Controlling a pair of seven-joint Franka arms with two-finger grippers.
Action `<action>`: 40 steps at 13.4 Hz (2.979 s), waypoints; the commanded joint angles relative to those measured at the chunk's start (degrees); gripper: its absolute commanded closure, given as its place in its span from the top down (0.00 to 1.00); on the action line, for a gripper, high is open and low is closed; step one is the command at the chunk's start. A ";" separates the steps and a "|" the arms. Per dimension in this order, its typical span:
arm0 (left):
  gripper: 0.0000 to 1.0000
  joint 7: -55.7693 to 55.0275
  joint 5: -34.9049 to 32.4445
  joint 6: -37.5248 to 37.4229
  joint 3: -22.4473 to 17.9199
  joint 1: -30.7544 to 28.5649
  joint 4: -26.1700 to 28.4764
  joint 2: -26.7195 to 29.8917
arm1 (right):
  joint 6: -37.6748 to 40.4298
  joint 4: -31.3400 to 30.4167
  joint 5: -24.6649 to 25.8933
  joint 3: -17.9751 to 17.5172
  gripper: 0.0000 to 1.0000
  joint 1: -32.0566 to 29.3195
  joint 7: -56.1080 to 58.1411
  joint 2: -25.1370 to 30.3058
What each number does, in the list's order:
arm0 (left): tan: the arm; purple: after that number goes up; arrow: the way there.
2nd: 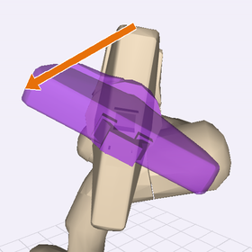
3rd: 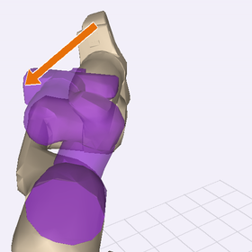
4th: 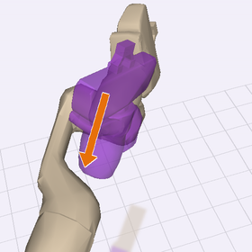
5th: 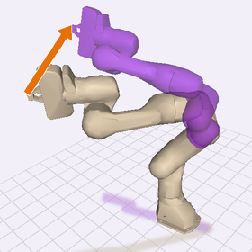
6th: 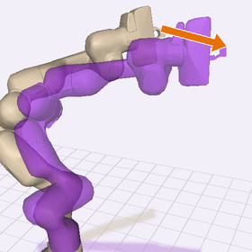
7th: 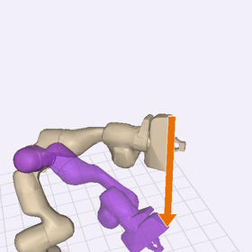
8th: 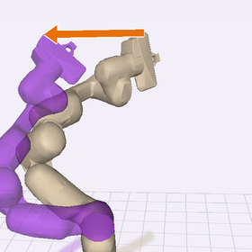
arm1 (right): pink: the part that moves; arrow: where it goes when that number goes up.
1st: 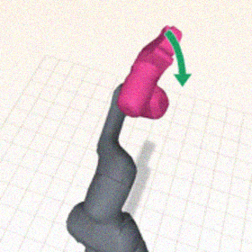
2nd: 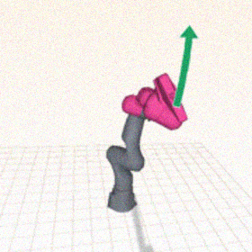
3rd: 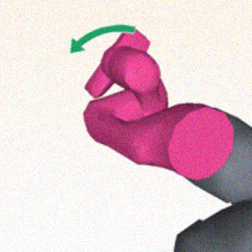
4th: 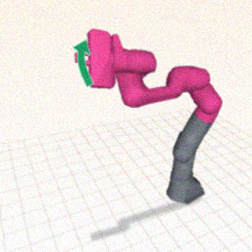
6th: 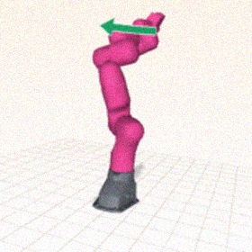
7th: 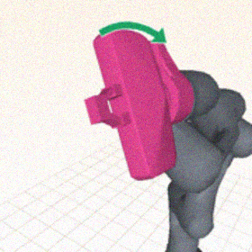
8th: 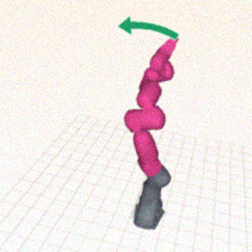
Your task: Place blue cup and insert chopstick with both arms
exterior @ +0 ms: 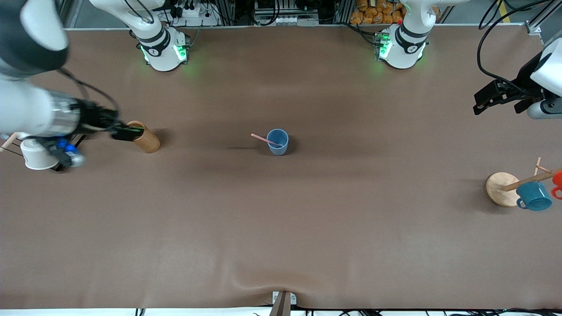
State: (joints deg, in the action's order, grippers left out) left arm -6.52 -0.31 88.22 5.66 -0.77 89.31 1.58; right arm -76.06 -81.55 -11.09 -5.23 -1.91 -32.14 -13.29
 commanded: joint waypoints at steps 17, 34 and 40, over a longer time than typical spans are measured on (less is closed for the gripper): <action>1.00 0.72 1.19 0.46 -0.21 -0.19 0.95 1.23 | -9.98 -12.25 9.59 5.14 1.00 -0.65 31.08 15.86; 1.00 0.89 1.19 0.55 -0.57 -0.37 0.43 1.15 | -7.70 -2.38 9.60 5.05 1.00 1.73 31.00 10.39; 1.00 0.89 0.58 0.37 -0.57 -0.37 -0.72 0.88 | -8.14 -2.29 9.60 5.05 1.00 1.73 31.00 10.31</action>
State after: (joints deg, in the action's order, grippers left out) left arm -6.52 -0.25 88.56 5.22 -0.89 88.52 1.58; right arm -84.38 -84.19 -2.39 -0.81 -0.93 -1.43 -3.46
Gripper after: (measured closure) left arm 0.000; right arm 0.000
